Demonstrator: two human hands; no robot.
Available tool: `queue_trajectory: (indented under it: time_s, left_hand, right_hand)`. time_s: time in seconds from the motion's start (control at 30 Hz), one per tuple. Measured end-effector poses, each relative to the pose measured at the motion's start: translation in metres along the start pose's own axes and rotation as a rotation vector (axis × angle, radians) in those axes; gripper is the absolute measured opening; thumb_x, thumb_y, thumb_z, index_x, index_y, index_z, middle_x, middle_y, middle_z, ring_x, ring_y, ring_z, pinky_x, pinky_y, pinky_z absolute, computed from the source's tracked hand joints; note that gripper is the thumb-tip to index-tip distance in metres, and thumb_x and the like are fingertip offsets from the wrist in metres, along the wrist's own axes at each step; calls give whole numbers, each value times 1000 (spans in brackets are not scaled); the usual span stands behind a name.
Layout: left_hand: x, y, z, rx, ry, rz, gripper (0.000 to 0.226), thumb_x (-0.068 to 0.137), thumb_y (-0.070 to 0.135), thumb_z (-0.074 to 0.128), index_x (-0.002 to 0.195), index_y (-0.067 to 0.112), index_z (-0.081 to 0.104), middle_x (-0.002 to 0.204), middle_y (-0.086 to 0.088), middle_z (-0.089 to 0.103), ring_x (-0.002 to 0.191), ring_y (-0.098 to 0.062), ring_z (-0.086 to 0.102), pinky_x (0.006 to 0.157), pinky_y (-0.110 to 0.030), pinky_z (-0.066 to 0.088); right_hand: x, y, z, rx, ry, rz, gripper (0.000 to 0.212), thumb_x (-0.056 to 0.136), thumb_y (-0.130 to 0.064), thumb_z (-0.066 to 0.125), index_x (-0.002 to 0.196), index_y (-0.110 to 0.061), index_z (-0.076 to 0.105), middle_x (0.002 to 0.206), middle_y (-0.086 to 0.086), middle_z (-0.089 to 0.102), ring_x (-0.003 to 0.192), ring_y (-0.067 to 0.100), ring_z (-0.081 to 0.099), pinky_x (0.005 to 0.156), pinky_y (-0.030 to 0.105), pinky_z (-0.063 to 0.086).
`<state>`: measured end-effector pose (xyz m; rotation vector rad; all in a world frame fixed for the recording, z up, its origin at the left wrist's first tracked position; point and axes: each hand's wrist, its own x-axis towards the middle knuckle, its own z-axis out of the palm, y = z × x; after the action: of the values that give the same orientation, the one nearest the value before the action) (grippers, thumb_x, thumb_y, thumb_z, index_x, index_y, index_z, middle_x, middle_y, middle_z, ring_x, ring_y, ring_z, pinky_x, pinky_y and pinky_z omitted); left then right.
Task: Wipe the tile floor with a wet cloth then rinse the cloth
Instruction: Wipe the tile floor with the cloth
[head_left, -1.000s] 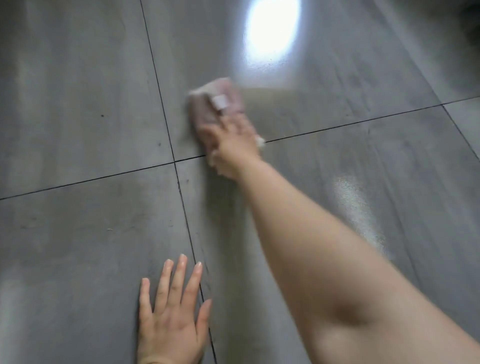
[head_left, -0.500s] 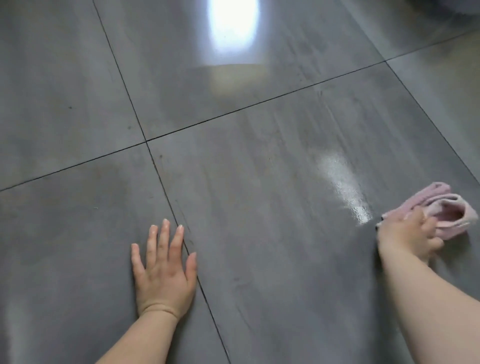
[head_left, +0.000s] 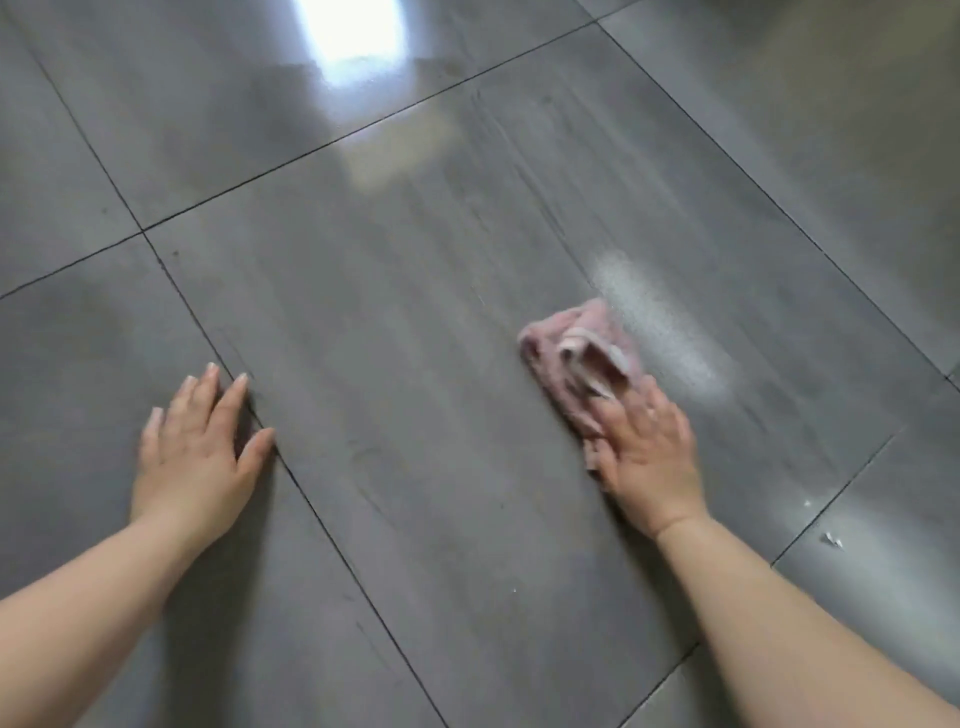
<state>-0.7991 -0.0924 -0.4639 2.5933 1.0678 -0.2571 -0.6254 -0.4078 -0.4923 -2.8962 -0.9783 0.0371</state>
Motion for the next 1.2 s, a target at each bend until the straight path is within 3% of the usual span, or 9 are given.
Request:
queue_trajectory:
  time_s: [0.17,0.3,0.43,0.53,0.7,0.87,0.97,1.03,1.2]
  left_hand:
    - [-18,1,11,15,-35,27,56,93,27,43,142,11,22,154,-11,13,143,-25,5,114,-39,1]
    - [-19,5,17,-9,-15,-19,54,95,27,37,143,13,17,155,-8,8,143,-22,0,114,-36,-5]
    - [-20,6,17,-6,-34,-33,56,94,25,38,143,14,16,156,-6,6,143,-20,-1,114,-35,-5]
    - [-19,6,14,-15,-42,-35,55,94,24,39,143,14,17,156,-6,7,143,-21,0,114,-36,-4]
    - [-18,-2,11,35,-37,25,54,93,24,42,142,13,21,154,-9,13,143,-25,6,114,-39,1]
    - [-19,0,18,19,-17,9,54,94,32,34,142,12,20,155,-10,12,143,-25,4,114,-40,-2]
    - [-19,-1,21,42,12,23,68,81,40,22,142,11,22,154,-11,14,143,-25,6,114,-39,-1]
    - [-20,-1,22,48,26,23,69,79,39,21,142,11,22,154,-12,15,143,-26,7,114,-39,-1]
    - [-21,0,22,77,24,18,69,79,39,21,142,11,21,154,-12,14,143,-27,7,114,-40,0]
  right_hand:
    - [-79,114,-42,28,-167,633,88,68,-49,14,133,3,42,143,32,33,131,49,27,111,58,20]
    - [-45,56,-31,122,-29,854,63,84,-26,32,143,-4,26,151,24,21,136,39,18,111,50,16]
    - [-33,-94,8,0,40,339,77,76,-24,51,145,-15,18,140,5,30,116,35,41,94,48,41]
    - [-79,-208,16,94,-18,46,73,62,-41,65,131,-35,42,129,-1,35,115,37,35,97,47,31]
    - [-93,-150,17,188,-139,-435,35,97,-35,14,111,-30,46,128,-5,40,122,34,36,107,45,13]
    - [-53,62,-8,64,-83,182,42,87,-40,27,119,-19,44,135,19,48,121,46,44,101,52,35]
    - [-72,70,-24,12,-45,561,56,81,-36,20,132,-12,26,135,36,40,119,59,37,100,66,30]
    - [-94,17,-16,86,5,534,62,78,-28,26,139,-17,23,142,28,33,115,54,39,93,66,35]
    - [-133,-129,-6,201,-52,-200,50,88,-16,40,138,-19,38,148,-7,34,133,18,37,103,34,35]
